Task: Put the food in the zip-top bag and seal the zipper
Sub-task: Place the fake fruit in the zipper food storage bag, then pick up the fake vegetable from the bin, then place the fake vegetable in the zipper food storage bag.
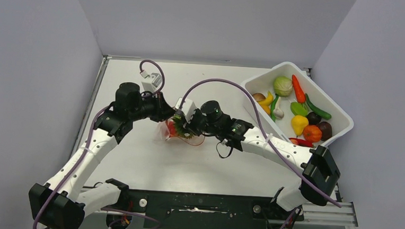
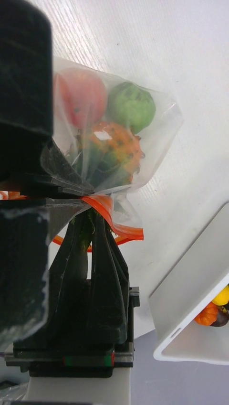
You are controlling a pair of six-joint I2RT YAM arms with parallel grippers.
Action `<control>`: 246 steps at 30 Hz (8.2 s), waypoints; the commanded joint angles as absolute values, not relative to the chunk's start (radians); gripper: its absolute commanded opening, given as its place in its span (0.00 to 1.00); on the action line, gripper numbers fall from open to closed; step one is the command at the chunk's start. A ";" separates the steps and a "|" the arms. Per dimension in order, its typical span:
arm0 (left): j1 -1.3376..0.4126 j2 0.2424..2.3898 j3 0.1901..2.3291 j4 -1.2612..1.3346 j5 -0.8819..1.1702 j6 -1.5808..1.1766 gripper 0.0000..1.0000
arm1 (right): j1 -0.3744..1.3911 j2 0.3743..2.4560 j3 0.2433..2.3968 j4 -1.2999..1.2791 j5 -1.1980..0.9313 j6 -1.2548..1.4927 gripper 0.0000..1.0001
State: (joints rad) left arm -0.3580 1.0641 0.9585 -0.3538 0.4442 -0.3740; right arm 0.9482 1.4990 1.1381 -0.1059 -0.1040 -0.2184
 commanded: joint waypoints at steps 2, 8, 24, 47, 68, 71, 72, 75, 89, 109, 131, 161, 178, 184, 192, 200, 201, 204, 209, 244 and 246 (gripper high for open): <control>-0.354 1.044 1.044 -0.271 0.480 -0.445 0.00 | 0.941 1.476 1.178 -0.096 -0.096 -0.201 0.18; -0.355 1.040 1.003 -0.120 0.582 -0.586 0.00 | 0.943 1.526 1.193 -0.107 -0.124 -0.190 0.16; -0.332 1.064 0.954 -0.168 0.515 -0.565 0.00 | 0.899 1.380 1.318 -0.354 -0.068 -0.041 0.56; -0.308 1.066 0.915 -0.166 0.576 -0.515 0.00 | 0.353 1.324 1.403 -0.408 0.117 0.072 0.61; -0.306 1.071 0.869 -0.132 0.630 -0.432 0.00 | -0.055 1.601 1.312 -0.208 0.262 -0.351 0.48; -0.307 1.076 0.873 -0.130 0.634 -0.433 0.00 | -0.079 1.664 1.345 -0.191 0.278 -0.399 0.47; -0.306 1.077 0.874 -0.130 0.632 -0.431 0.00 | -0.083 1.687 1.358 -0.192 0.290 -0.418 0.46; -0.305 1.077 0.876 -0.129 0.623 -0.423 0.00 | -0.091 1.742 1.376 -0.166 0.322 -0.476 0.45; -0.306 1.065 0.893 -0.153 0.605 -0.443 0.00 | -0.152 1.934 1.469 -0.094 0.330 -0.543 0.52; -0.304 1.067 0.896 -0.157 0.594 -0.453 0.00 | -0.161 2.050 1.508 -0.036 0.305 -0.576 0.54; -0.304 1.054 0.897 -0.130 0.579 -0.516 0.00 | -0.116 1.877 1.408 -0.012 0.397 -0.552 0.21; -0.299 1.073 0.962 -0.084 0.617 -0.732 0.00 | 0.161 1.180 1.153 -0.076 -0.185 -0.064 0.21; -0.293 1.072 0.842 0.042 0.600 -0.902 0.00 | 0.554 0.996 0.860 0.523 -0.594 0.172 0.21; -0.292 1.072 0.833 0.057 0.618 -0.924 0.00 | 0.702 1.059 0.821 0.623 -0.600 0.024 0.22; -0.285 1.040 0.814 0.049 0.611 -0.926 0.00 | 0.779 1.165 0.778 0.769 -0.652 -0.058 0.22; -0.281 1.024 0.827 0.029 0.622 -0.918 0.00 | 0.789 1.293 0.777 0.807 -0.717 -0.215 0.22; -0.281 1.021 0.827 0.027 0.624 -0.917 0.00 | 0.790 1.301 0.781 0.792 -0.722 -0.241 0.22; -0.278 1.015 0.827 0.021 0.626 -0.916 0.00 | 0.790 1.322 0.789 0.765 -0.728 -0.300 0.22; -0.279 1.015 0.831 0.020 0.640 -0.919 0.00 | 0.790 1.349 0.805 0.698 -0.729 -0.368 0.24; -0.277 1.035 0.858 0.000 0.660 -0.935 0.00 | 0.788 1.536 0.781 1.046 -0.810 -0.384 0.37; -0.277 1.035 0.857 0.000 0.662 -0.939 0.00 | 0.782 1.541 0.775 1.046 -0.811 -0.377 0.42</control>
State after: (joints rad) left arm -0.2794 1.0588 0.8036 -0.0498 0.6258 -0.9211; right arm 0.7868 1.5368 0.7887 0.9459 -0.8036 -0.3679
